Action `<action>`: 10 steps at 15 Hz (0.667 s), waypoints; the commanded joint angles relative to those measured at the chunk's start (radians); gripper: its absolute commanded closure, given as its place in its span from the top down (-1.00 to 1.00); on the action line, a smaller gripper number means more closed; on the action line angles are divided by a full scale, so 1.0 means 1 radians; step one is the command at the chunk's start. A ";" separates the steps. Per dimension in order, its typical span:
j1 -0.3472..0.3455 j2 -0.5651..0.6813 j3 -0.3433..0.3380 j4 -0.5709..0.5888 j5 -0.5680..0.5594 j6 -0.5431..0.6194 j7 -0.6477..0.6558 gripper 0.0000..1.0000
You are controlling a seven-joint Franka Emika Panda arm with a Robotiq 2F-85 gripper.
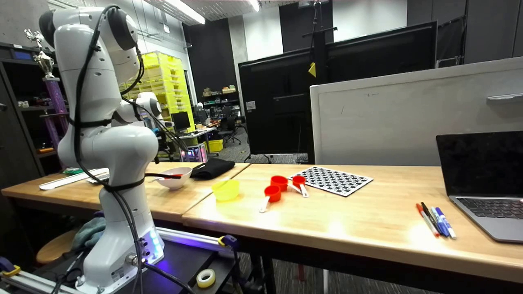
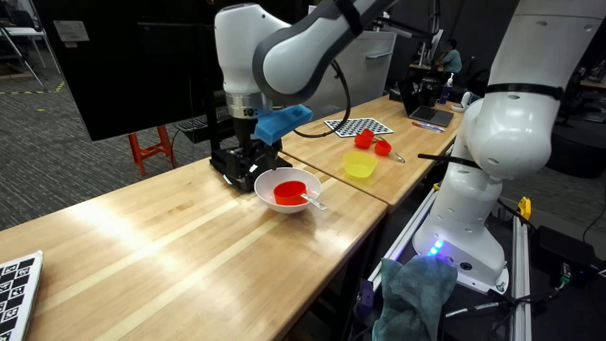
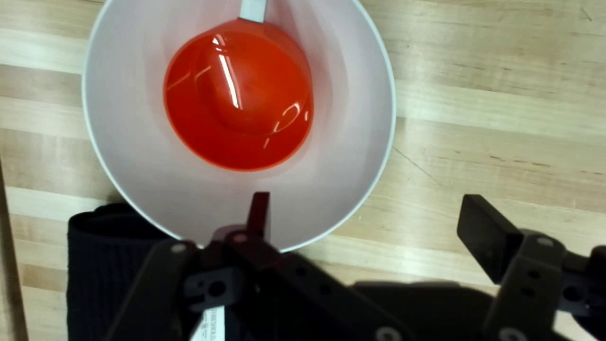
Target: Move the white bowl to the left.
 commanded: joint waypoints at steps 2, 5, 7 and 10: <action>-0.001 -0.074 -0.010 0.014 0.010 -0.084 -0.036 1.00; -0.010 -0.114 -0.013 0.018 0.010 -0.121 -0.037 1.00; -0.016 -0.144 -0.016 0.019 0.012 -0.147 -0.041 1.00; -0.028 -0.191 -0.021 0.020 0.016 -0.179 -0.046 1.00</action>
